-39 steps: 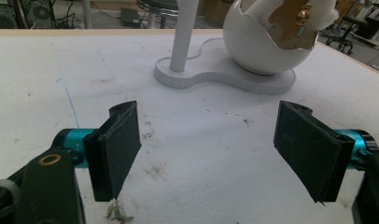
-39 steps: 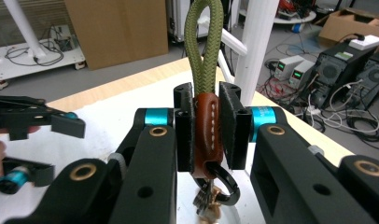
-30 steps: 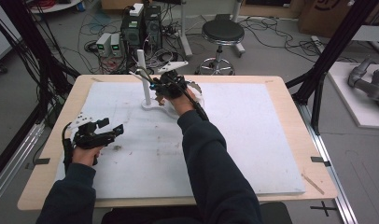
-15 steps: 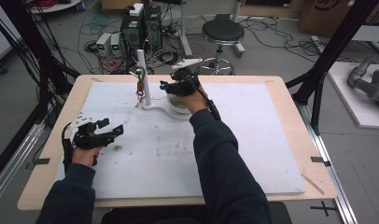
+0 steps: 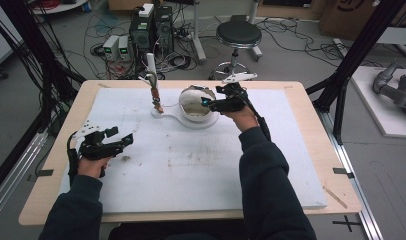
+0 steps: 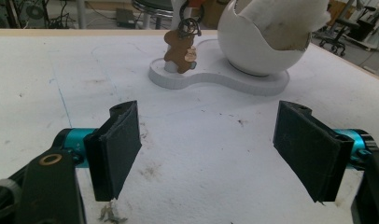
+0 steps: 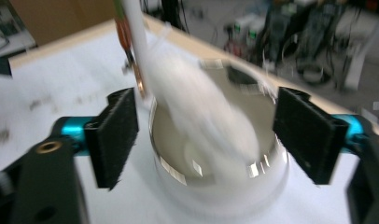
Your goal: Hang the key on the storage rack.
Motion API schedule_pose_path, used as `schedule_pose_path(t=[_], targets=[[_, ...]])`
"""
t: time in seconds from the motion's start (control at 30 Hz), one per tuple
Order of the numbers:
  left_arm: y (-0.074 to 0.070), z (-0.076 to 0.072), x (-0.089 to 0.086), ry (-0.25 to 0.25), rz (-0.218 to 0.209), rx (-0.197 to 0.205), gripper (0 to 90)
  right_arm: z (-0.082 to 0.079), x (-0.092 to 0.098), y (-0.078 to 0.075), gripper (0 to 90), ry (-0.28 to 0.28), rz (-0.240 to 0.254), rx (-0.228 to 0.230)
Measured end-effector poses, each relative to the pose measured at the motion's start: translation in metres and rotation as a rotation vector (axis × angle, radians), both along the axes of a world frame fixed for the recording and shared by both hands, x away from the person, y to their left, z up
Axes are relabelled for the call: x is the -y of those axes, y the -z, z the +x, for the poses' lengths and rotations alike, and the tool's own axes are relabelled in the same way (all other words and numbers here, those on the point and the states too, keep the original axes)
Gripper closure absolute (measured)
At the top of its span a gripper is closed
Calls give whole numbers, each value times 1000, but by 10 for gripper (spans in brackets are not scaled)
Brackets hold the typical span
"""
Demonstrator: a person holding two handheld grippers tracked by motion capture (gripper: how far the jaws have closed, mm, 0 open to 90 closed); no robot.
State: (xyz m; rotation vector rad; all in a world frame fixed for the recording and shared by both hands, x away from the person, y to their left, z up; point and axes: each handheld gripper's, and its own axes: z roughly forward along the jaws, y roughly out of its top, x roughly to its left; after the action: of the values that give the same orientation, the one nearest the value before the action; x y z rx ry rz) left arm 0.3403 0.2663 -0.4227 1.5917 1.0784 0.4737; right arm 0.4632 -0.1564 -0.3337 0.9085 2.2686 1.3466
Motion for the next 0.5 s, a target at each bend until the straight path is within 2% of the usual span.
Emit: schedule_pose_path(t=[0.03, 0.07, 0.1, 0.13, 0.2, 0.27, 0.3, 0.33, 0.43, 0.47, 0.5], targets=[[0, 0, 0, 0, 0, 0, 230, 0, 0, 0, 219, 0, 0, 0], [0, 0, 0, -1, -1, 1, 230, -3, 10, 2, 216, 2, 2, -42], [0, 0, 0, 0, -4, 2, 230, -3, 10, 2, 216, 2, 2, -42], [0, 0, 0, -1, -7, 4, 230, -10, 21, 5, 216, -19, 21, -2], [0, 0, 0, 2, -5, 5, 230, -12, 25, 5, 216, -19, 15, -7], [0, 1, 1, 1, -7, 5, 230, -16, 34, 5, 216, -2, -4, -34], [0, 1, 2, 1, -7, 8, 230, -19, 38, 5, 216, 3, 4, -26], [-1, 2, 3, 2, -9, 11, 230, -27, 49, 5, 216, -5, 21, 8], [-2, 2, 4, 4, -6, 18, 230, -34, 59, 5, 216, 1, 22, 5], [-2, 3, 5, 2, -9, 21, 230, -40, 70, 6, 216, 21, 15, 14], [-2, 3, 5, 2, -9, 21, 230, -40, 70, 6, 216, 21, 15, 14]])
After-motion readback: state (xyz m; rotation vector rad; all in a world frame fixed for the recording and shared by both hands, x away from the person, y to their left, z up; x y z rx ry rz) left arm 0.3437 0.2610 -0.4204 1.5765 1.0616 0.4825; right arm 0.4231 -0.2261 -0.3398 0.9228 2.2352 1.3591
